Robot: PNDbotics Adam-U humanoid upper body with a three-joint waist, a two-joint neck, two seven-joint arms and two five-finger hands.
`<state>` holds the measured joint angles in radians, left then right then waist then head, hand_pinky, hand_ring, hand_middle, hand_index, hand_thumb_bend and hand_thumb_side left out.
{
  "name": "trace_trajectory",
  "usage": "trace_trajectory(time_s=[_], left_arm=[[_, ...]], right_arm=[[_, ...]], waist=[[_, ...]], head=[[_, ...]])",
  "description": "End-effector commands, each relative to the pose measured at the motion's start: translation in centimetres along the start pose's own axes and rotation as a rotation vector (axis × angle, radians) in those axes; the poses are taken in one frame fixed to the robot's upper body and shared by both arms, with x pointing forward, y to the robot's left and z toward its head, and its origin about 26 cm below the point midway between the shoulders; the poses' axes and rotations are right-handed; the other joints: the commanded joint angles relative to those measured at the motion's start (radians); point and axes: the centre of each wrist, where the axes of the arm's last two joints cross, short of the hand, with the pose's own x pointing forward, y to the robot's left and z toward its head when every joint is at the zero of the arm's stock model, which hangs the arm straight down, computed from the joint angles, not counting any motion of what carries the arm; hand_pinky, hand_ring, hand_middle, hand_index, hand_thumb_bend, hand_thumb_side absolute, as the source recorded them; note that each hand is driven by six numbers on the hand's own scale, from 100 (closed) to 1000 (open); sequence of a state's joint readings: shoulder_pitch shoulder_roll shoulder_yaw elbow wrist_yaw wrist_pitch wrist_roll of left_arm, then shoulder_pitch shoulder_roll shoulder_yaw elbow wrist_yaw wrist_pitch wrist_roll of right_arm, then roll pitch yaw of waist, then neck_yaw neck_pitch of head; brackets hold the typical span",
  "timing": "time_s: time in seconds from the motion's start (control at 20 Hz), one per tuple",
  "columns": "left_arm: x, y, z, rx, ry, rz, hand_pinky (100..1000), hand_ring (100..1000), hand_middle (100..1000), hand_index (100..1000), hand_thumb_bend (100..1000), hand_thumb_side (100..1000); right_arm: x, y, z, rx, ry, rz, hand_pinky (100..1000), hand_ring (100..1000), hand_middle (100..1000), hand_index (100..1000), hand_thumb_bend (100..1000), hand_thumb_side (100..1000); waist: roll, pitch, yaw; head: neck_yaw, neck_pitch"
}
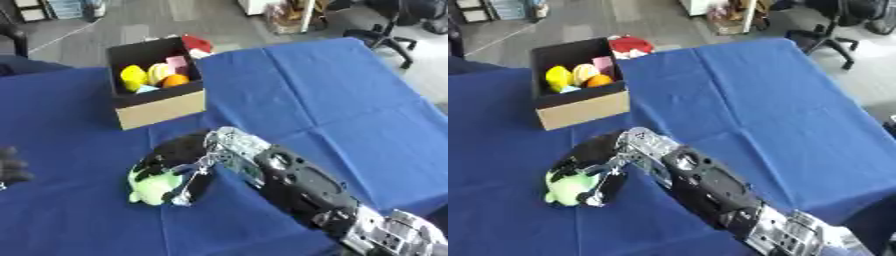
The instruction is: Pick up objects on the table and place them in the box.
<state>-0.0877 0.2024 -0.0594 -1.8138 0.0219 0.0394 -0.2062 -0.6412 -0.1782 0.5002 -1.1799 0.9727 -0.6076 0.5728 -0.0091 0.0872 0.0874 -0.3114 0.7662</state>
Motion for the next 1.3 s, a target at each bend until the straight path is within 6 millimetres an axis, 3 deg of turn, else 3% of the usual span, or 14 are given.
trace_trajectory(time_s=[0.05,0.2,0.25,0.3,0.45,0.65,0.8,1.1,1.3], left_arm=[[0.9,0.2,-0.3,-0.005,-0.034,-0.010,776,603,593,788,107,649],[0.8,0.2,-0.3,-0.004,-0.032,-0.009,775,602,593,788,108,649],[0.8,0.2,-0.3,-0.004,-0.032,-0.009,775,602,593,788,108,649],[0.8,0.2,-0.3,-0.003,-0.032,-0.010,775,602,593,788,108,648],[0.8,0.2,-0.3,-0.003,-0.032,-0.010,775,602,592,788,109,648],[0.8,0.3,-0.2,0.003,-0.028,-0.012,775,601,592,788,109,648],[0.8,0.3,-0.2,0.004,-0.028,-0.011,775,601,591,787,109,647],[0.7,0.4,-0.1,0.013,-0.027,-0.011,775,600,591,787,109,644],[0.7,0.3,-0.1,0.010,-0.026,-0.007,774,600,590,787,109,644]], right_arm=[[-1.2,2.0,0.6,0.308,-0.207,0.109,969,1000,1000,1000,100,338],[-1.7,2.7,1.1,0.292,-0.198,0.055,910,954,994,1000,100,133],[-1.8,2.7,1.3,0.288,-0.194,0.043,898,941,988,1000,100,120],[-1.9,2.7,1.5,0.282,-0.189,0.032,835,866,941,1000,100,100],[-2.2,2.5,2.0,0.250,-0.176,-0.013,811,821,878,1000,100,100],[-3.1,1.8,3.5,0.145,-0.135,-0.101,762,716,683,876,100,100],[-3.7,-0.3,5.3,0.015,-0.096,-0.145,743,669,597,825,100,100],[-5.2,-7.3,9.9,-0.251,-0.011,-0.191,741,664,591,824,100,100],[-6.9,-10.2,10.4,-0.353,0.078,-0.253,741,665,594,828,100,100]], waist=[[0.001,-0.006,-0.003],[0.001,-0.006,-0.005],[0.001,-0.007,-0.005],[0.001,-0.007,-0.005],[0.001,-0.008,-0.005],[0.000,-0.009,-0.007],[-0.001,-0.012,-0.009],[0.000,-0.019,-0.010],[0.004,-0.022,-0.006]], head=[[0.000,0.004],[0.001,0.004],[0.001,0.004],[0.001,0.004],[0.000,0.004],[0.004,0.004],[0.008,0.004],[0.012,0.004],[0.011,0.004]])
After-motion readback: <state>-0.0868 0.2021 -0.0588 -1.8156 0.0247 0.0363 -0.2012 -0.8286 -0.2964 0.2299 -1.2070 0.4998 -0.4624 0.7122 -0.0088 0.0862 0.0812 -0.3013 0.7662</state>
